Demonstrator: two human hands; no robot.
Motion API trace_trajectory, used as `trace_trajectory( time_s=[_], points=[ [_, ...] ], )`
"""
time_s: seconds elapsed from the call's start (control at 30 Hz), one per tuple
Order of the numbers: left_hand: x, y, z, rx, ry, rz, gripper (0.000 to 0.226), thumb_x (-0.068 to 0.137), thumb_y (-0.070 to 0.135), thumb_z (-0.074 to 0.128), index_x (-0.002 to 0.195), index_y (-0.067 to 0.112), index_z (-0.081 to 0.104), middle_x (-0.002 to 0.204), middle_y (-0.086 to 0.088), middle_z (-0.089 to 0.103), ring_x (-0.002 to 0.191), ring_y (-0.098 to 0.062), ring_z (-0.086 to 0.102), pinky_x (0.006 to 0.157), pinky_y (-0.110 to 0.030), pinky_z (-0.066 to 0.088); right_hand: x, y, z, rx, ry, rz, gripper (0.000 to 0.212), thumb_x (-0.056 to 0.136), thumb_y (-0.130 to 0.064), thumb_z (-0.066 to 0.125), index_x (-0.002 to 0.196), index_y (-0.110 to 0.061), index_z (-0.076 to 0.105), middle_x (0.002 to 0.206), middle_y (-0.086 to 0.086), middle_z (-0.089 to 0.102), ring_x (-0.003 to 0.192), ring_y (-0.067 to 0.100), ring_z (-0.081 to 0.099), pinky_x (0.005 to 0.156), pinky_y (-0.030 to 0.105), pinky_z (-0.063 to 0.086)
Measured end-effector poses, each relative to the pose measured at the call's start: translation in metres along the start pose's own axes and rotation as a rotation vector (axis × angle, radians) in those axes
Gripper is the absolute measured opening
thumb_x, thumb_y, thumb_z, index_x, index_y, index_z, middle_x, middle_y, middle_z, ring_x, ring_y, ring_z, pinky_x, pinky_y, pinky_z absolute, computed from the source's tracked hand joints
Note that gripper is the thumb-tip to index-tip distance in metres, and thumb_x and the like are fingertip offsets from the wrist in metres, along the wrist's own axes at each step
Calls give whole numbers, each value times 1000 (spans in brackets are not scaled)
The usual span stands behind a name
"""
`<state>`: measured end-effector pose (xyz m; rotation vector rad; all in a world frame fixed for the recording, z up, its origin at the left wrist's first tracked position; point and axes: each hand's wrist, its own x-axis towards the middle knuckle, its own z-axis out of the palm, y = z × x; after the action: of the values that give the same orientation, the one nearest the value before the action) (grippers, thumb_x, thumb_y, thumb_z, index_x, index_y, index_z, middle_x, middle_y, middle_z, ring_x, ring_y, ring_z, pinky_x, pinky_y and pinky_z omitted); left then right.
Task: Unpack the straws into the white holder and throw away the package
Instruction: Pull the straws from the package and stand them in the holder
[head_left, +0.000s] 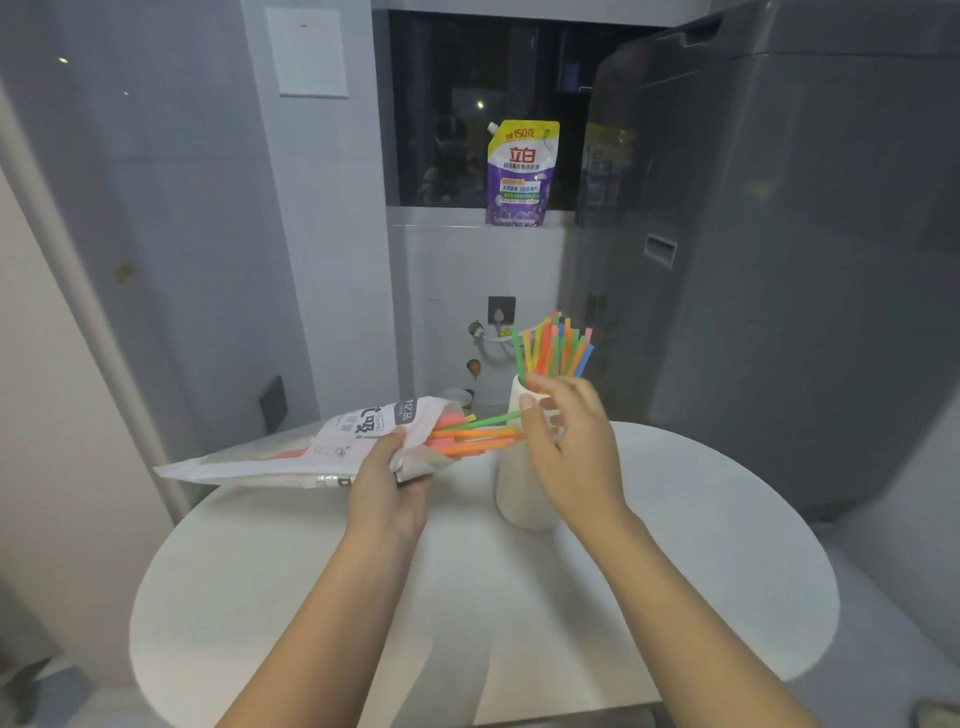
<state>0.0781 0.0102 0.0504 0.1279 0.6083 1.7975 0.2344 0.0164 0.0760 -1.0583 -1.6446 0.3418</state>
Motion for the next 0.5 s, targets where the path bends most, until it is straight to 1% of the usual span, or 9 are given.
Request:
trace_trajectory(
  time_s=[0.07, 0.1, 0.17, 0.2, 0.23, 0.3, 0.33, 0.4, 0.5],
  points=[
    [-2, -1, 1, 24, -19, -8, 24, 93, -1, 46, 117, 3, 51, 104, -13, 64, 90, -23, 64, 79, -32, 55, -3, 3, 4, -26, -111, 72, 31, 92, -38, 49, 117, -23, 60, 110, -8, 56, 85, 8, 59, 80, 31, 50],
    [-4, -3, 0, 40, -26, -5, 20, 94, -1, 46, 112, 4, 53, 100, -12, 64, 87, -22, 64, 78, -31, 55, -5, 4, 6, -42, -166, 108, 30, 92, -40, 50, 116, -25, 59, 105, -10, 59, 78, 1, 58, 76, 23, 48],
    [-6, -5, 1, 57, -30, 8, 17, 93, -1, 47, 107, 7, 54, 96, -10, 63, 85, -20, 62, 82, -33, 53, -9, 6, 12, -22, -262, 177, 25, 89, -41, 53, 109, -27, 60, 83, -18, 60, 64, -6, 55, 62, 6, 41],
    [-7, -7, 1, 61, -31, 11, 17, 93, -1, 48, 106, 8, 54, 94, -9, 63, 83, -19, 62, 78, -31, 53, -11, 6, 15, 9, -292, 205, 19, 89, -38, 56, 103, -26, 61, 73, -19, 58, 57, -7, 54, 58, 5, 40],
    [-6, -7, 1, 63, -30, 14, 18, 93, -1, 48, 107, 8, 53, 91, -8, 62, 79, -17, 62, 69, -27, 54, -13, 5, 18, 39, -305, 222, 13, 89, -33, 58, 97, -24, 62, 67, -18, 58, 50, -5, 54, 54, 5, 40],
    [-6, -8, 1, 57, -18, 20, 21, 93, -1, 47, 111, 8, 51, 88, -6, 61, 72, -14, 63, 55, -20, 54, -14, 3, 19, 77, -273, 240, 6, 89, -24, 59, 91, -20, 63, 59, -13, 58, 42, -1, 52, 51, 7, 39],
    [-5, -7, 0, 47, -10, 28, 22, 93, -2, 48, 112, 8, 50, 89, -6, 62, 71, -13, 64, 54, -20, 54, -12, 2, 18, 85, -240, 241, 5, 89, -21, 58, 89, -19, 63, 58, -13, 57, 41, -1, 52, 50, 6, 39],
    [-2, -4, -2, 40, -4, 38, 25, 93, -2, 48, 115, 8, 50, 96, -7, 63, 79, -15, 64, 61, -23, 57, -8, 2, 12, 91, -188, 237, 6, 90, -18, 57, 87, -20, 63, 58, -15, 55, 42, -4, 53, 50, 4, 38],
    [1, 1, -5, 40, 8, 46, 27, 93, -3, 47, 117, 9, 49, 104, -8, 61, 92, -19, 60, 84, -28, 49, 0, 4, -1, 107, -171, 240, 7, 90, -14, 58, 88, -17, 64, 66, -10, 59, 49, -2, 56, 50, 4, 39]
  ],
)
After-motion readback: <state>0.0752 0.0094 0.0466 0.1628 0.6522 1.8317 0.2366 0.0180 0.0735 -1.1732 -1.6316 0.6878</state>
